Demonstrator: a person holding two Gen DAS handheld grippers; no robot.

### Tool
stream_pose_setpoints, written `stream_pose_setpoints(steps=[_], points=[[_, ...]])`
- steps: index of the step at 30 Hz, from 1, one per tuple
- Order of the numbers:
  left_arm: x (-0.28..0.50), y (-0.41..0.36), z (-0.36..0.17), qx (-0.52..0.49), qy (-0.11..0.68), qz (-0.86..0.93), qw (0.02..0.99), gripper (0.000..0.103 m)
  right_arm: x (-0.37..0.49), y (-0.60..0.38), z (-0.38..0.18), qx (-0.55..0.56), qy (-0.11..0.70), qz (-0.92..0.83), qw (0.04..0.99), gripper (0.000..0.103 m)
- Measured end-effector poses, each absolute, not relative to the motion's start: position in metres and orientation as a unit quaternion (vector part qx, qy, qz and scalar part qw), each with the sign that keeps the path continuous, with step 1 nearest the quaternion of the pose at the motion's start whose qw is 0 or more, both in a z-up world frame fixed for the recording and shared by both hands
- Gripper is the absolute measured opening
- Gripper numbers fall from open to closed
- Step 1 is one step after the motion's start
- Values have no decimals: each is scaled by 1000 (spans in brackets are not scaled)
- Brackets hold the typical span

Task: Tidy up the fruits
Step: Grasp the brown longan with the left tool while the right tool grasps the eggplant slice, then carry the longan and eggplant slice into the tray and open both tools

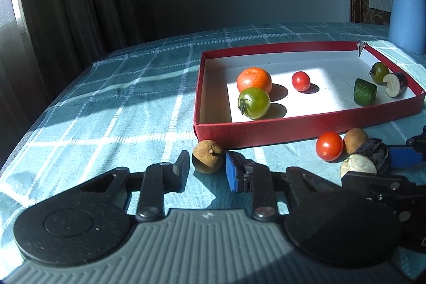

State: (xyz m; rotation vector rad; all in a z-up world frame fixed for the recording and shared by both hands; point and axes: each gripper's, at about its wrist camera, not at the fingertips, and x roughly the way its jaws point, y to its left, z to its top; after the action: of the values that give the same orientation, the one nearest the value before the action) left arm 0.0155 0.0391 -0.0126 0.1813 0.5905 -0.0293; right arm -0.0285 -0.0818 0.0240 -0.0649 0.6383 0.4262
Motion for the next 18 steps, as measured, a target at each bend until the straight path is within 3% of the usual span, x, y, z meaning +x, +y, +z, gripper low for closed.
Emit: stream_pose_setpoints(steps=[18], points=[[-4,40,0,80,227,-27,970,25,-39,-100,42,-2,267,206,941,31]])
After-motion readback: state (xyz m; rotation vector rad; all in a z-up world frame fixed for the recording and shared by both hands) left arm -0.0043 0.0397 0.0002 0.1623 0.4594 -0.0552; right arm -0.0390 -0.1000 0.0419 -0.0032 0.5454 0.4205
